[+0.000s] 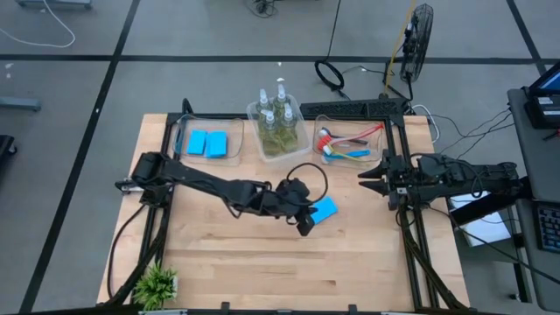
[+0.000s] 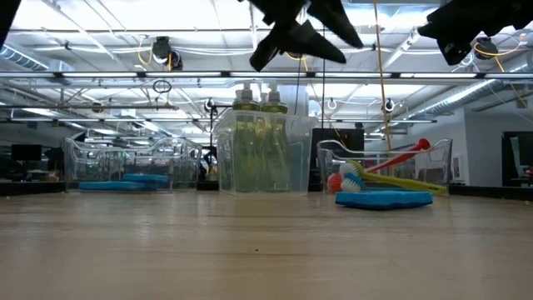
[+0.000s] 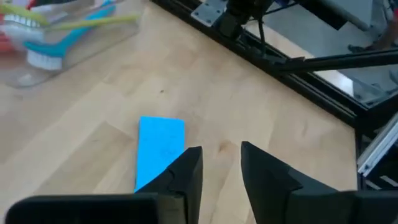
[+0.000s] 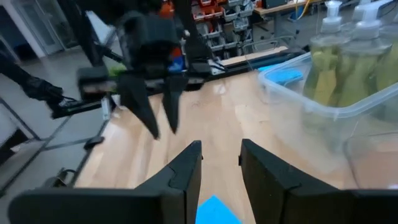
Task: Pick & Place Kitchen Sink Supplies
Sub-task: Put the blue sponge into the left transparent bin
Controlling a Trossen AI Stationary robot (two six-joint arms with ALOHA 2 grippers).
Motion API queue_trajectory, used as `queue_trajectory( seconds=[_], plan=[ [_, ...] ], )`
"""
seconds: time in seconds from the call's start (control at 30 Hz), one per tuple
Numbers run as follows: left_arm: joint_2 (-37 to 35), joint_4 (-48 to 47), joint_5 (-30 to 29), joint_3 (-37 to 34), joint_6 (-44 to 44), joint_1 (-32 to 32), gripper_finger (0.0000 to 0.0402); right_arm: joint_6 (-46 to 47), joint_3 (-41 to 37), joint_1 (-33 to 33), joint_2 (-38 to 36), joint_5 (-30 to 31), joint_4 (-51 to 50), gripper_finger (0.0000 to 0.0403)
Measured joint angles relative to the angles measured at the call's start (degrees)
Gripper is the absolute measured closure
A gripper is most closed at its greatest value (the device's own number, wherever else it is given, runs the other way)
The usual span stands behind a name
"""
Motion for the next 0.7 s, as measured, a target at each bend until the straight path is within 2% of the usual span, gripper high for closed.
queue_trajectory(
  seconds=[0.17, 0.27, 0.53, 0.7],
  plan=[
    [0.82, -2.77, -0.03, 0.03, -2.59, 0.00, 0.0304, -0.07, 0.04, 0.00, 2.02, -8.11, -1.01, 0.0303],
    [0.59, -5.87, -0.01, 0.03, -2.51, 0.00, 0.0308, -2.58, 0.05, 0.00, 5.62, -12.63, -1.68, 0.0303],
    [0.45, -17.47, 1.42, 0.03, -6.71, -0.02, 0.0309, -10.94, 0.00, 0.15, 20.92, -13.12, -6.61, 0.0303],
    [-0.75, -19.68, 1.19, 0.03, -8.59, -0.66, 0.0309, -15.86, 0.02, 0.15, 27.11, -13.85, -6.40, 0.0288]
  ],
)
